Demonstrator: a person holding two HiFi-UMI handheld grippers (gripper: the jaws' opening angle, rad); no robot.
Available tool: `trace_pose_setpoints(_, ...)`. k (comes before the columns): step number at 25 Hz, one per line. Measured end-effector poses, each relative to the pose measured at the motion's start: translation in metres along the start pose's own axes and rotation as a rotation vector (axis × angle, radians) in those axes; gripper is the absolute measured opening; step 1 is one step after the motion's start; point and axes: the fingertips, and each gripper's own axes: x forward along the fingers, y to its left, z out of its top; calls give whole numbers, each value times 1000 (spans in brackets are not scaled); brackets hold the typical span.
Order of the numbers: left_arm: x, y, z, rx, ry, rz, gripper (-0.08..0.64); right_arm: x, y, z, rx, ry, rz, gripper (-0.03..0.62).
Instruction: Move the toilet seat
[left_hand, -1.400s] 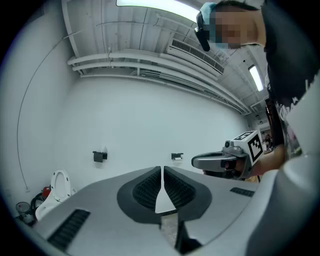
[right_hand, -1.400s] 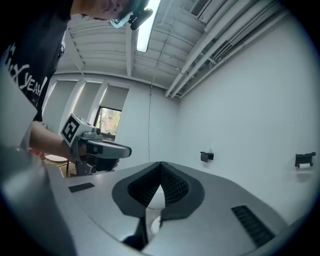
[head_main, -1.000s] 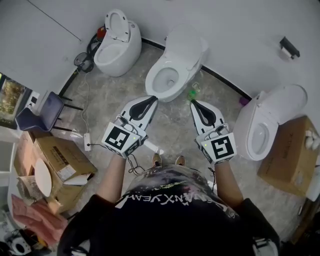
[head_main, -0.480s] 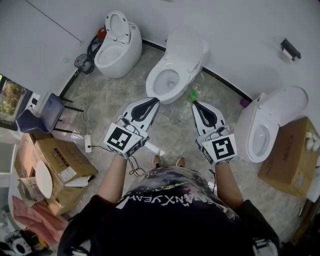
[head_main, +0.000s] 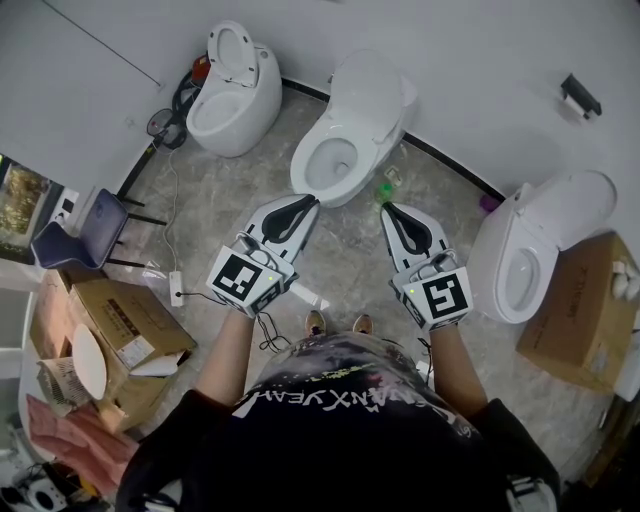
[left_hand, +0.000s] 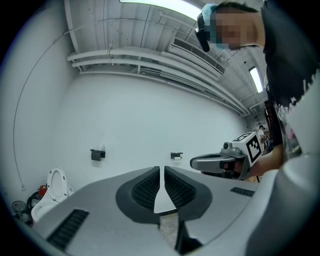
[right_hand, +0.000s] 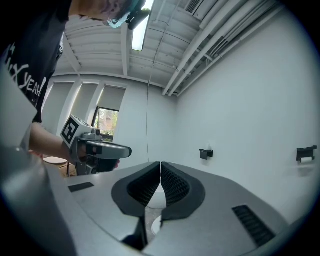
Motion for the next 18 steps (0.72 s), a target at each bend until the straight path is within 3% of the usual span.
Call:
trace_pose_setpoints(6, 0, 2, -2, -13, 3, 3, 43, 0, 0, -4, 18, 5, 9, 46)
trace_pose_setpoints(10, 1, 4, -5, -10, 9, -11, 112, 4, 1, -4, 22, 7, 14, 52)
trace_pose_setpoints(18, 1, 5, -6, 7, 6, -21, 238, 6, 2, -5, 36, 6, 46, 178)
